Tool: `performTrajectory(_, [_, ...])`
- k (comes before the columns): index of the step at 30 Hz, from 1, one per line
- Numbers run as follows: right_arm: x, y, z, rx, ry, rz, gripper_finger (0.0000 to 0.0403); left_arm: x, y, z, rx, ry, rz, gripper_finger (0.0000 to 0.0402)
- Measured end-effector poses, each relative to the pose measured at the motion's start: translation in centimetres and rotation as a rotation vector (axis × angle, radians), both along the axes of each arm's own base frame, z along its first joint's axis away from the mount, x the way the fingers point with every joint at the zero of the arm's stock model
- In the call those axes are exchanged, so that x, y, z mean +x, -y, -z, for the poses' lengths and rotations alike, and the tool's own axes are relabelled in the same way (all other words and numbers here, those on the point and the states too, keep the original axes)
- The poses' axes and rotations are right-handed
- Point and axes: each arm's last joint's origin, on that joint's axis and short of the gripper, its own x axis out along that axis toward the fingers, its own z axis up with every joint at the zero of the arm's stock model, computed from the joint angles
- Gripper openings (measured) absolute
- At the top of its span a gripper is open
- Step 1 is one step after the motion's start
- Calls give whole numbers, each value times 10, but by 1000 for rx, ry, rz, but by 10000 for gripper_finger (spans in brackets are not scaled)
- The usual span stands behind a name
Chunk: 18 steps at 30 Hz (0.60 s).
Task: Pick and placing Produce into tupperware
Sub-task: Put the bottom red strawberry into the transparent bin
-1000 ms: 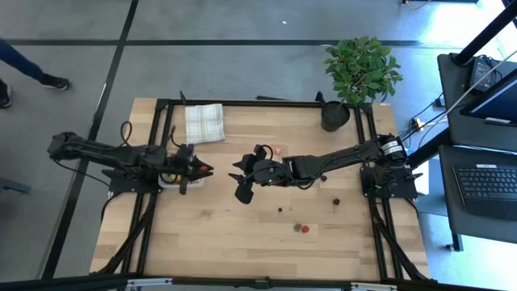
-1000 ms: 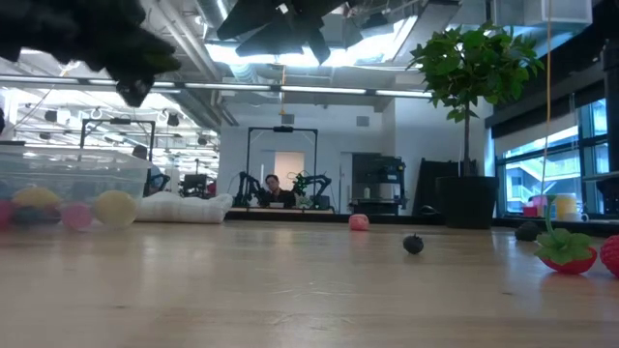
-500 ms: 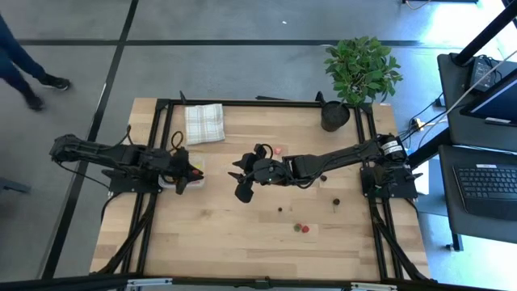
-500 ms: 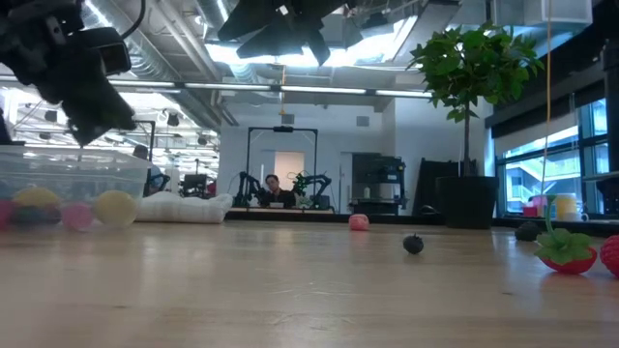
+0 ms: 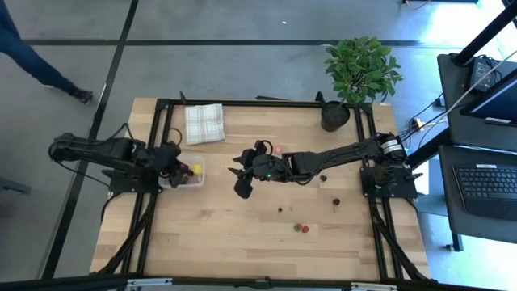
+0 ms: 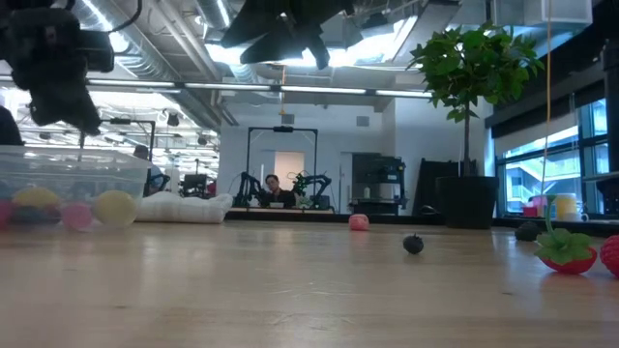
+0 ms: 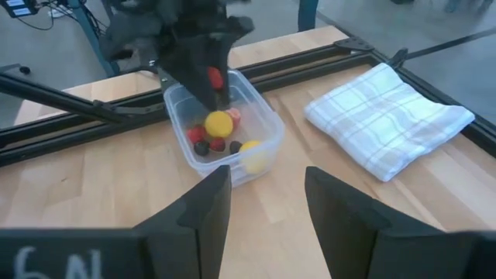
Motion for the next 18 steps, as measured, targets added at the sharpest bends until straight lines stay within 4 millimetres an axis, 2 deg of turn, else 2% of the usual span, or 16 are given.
performTrajectory(5, [0,1,0,0,0,2,168,5,2,16,-47,-134,-24,84])
performTrajectory(14, [0,1,0,1,0,2,168,15,4,26,-65,-266,-17,77])
performTrajectory(18, [0,1,0,0,0,2,168,19,5,29,-65,-310,-15,95])
